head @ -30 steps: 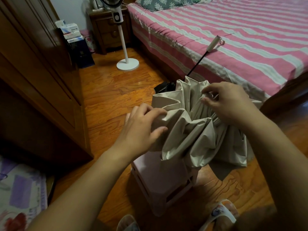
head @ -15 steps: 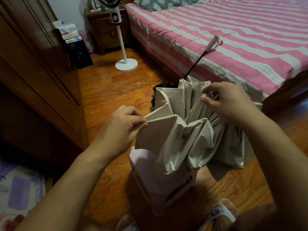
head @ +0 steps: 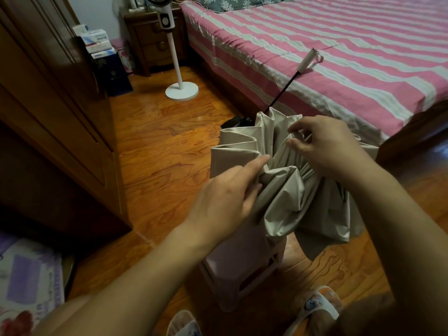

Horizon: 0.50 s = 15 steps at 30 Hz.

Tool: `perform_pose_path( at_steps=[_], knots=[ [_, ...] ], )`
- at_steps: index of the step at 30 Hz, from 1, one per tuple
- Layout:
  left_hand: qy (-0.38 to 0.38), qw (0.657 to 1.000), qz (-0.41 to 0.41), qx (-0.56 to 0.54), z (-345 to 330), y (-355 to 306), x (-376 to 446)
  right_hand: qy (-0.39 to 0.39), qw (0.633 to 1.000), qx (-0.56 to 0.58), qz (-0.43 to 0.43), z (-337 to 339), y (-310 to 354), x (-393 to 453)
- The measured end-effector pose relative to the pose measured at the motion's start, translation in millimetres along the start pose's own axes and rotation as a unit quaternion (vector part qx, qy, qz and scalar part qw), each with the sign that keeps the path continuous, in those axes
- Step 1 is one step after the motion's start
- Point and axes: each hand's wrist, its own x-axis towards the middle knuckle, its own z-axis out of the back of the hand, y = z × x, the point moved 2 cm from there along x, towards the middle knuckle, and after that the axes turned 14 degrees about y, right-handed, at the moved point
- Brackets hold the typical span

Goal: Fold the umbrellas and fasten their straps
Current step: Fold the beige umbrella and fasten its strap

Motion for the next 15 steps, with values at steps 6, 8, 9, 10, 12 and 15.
perform_pose_path(
  at_steps=[6,8,9,10,12,15],
  knots=[
    [0.096,0.983,0.084,0.130,12.2,18.6,7.8,0.010,1.000,0.010,-0.002,2.1,-4.6,-0.8],
    [0.093,0.975,0.116,0.167,15.2,23.9,4.1,0.009,1.000,0.013,-0.010,3.6,-9.2,-1.3],
    [0.096,0.969,0.129,0.187,15.4,25.5,2.2,0.007,1.000,0.015,-0.015,4.6,-11.3,-1.9],
    [0.100,0.965,0.137,0.200,15.1,26.0,0.3,0.007,1.000,0.015,-0.019,5.4,-12.5,-2.5],
    [0.111,0.966,0.118,0.202,13.5,24.2,-3.4,0.009,1.000,0.011,-0.023,6.4,-13.2,-3.1],
    [0.173,0.971,0.025,0.163,10.7,14.9,-8.6,0.007,1.000,0.007,-0.028,6.9,-13.1,-3.2]
  ],
)
